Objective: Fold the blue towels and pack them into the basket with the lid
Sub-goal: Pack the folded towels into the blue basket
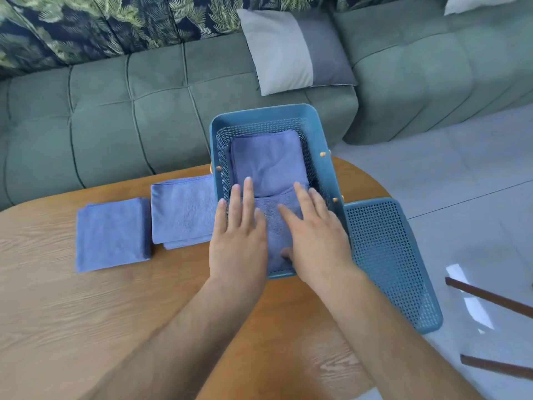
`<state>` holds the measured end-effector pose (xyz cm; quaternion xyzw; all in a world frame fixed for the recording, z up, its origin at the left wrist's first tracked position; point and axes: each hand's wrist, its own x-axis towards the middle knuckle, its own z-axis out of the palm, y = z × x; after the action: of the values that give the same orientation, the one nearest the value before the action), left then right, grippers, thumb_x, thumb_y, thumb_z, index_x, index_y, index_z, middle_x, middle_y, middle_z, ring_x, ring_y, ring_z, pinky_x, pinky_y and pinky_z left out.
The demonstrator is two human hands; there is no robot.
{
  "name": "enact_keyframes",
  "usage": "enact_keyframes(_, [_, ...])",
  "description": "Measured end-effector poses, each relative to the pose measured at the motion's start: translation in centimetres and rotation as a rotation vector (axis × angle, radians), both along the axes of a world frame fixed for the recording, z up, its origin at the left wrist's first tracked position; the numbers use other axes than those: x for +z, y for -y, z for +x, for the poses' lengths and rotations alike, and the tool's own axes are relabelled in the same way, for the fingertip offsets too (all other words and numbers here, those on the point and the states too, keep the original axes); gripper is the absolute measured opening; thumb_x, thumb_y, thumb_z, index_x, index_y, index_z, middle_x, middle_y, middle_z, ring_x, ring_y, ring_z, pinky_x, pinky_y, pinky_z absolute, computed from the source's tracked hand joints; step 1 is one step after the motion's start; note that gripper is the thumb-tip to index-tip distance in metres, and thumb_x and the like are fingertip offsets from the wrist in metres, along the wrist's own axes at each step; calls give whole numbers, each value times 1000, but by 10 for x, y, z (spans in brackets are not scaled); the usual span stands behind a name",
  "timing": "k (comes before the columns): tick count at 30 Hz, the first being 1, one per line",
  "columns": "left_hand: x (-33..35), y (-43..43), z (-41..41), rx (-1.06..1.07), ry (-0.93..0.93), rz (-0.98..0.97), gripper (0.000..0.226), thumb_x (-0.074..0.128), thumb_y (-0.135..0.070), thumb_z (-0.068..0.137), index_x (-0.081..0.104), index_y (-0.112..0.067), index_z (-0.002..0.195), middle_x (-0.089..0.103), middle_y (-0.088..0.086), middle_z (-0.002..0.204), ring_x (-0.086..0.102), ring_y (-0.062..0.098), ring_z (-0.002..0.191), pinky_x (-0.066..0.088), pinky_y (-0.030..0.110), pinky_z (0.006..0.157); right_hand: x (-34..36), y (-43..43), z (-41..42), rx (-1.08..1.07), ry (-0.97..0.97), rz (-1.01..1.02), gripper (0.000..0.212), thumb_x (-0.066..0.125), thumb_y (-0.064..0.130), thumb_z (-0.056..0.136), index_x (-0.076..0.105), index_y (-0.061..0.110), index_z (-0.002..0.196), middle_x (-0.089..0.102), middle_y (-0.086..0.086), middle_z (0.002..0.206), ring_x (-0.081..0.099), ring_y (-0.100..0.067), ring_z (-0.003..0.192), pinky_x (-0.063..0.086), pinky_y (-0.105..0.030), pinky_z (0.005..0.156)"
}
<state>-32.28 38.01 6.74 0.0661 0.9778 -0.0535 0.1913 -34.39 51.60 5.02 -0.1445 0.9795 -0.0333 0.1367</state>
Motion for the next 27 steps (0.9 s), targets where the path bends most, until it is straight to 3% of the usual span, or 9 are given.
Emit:
enact_keyframes(2, [-3, 3, -10, -54, 78, -91, 83, 51, -47, 97, 8, -10, 157, -6, 19, 165, -3, 33, 154, -5, 49, 124, -3, 4, -14, 67, 171, 34, 94, 75, 42, 86, 19, 30, 160, -5, -9, 169, 0, -29, 156, 21, -40, 122])
enact_keyframes(4, [-13, 4, -19, -65, 165, -136, 92, 56, -51, 93, 8, -6, 157, 19, 15, 163, 16, 30, 152, -4, 48, 124, -12, 6, -22, 63, 299, 75, 104, 77, 47, 83, 10, 31, 161, -5, -8, 169, -3, -27, 156, 19, -40, 123])
enact_keyframes(9, [-31, -8, -29, -140, 254, -212, 99, 58, -51, 94, 3, 4, 155, 20, 21, 162, 21, 33, 151, 0, 48, 125, -37, 6, -27, -16, 350, 74, 110, 80, 50, 79, 8, 35, 161, -4, -7, 169, -2, -26, 156, 22, -42, 123])
enact_keyframes(12, [-28, -9, -33, -174, 212, -183, 94, 59, -47, 93, 10, 3, 155, 31, 19, 156, 29, 33, 146, 2, 48, 124, -32, 7, -26, -6, 312, 82, 107, 79, 52, 78, 12, 34, 160, 2, -8, 169, 4, -26, 156, 25, -43, 121])
enact_keyframes(15, [-15, 8, -29, -150, 57, 8, 89, 62, -51, 89, 18, -10, 156, 36, 10, 155, 30, 28, 146, -5, 46, 124, -14, 6, -19, -20, 218, 103, 88, 68, 51, 89, 19, 31, 159, 11, -6, 168, 11, -26, 155, 27, -44, 119])
enact_keyframes(19, [-1, 49, -12, -49, -282, 323, 85, 72, -54, 81, 43, -13, 150, 44, 6, 154, 34, 25, 147, 10, 44, 123, 16, 29, -5, -60, -189, -50, 64, 75, 30, 86, 53, 16, 145, 51, -12, 149, 46, -38, 138, 43, -48, 107])
enact_keyframes(22, [0, 85, -6, 121, -253, 518, 75, 54, -56, 88, 42, -17, 151, 41, 0, 156, 31, 20, 148, 13, 38, 122, 30, 69, -3, -24, -342, -223, 57, 75, 19, 82, 60, 11, 136, 59, -11, 141, 52, -37, 132, 46, -47, 103])
enact_keyframes(25, [-7, 122, -3, 207, -219, 535, 68, 45, -54, 93, 42, -19, 150, 40, -1, 156, 35, 20, 145, 30, 40, 117, 32, 116, -7, 45, -323, -301, 51, 68, 8, 85, 59, 10, 135, 59, -10, 139, 51, -33, 130, 46, -42, 104])
enact_keyframes(27, [-25, 147, 1, 289, -159, 542, 63, 51, -46, 94, 41, -20, 151, 39, -1, 157, 35, 21, 144, 34, 39, 114, 25, 146, -10, 46, -232, -373, 54, 67, 0, 82, 57, 10, 134, 61, -8, 129, 54, -31, 119, 53, -42, 91])
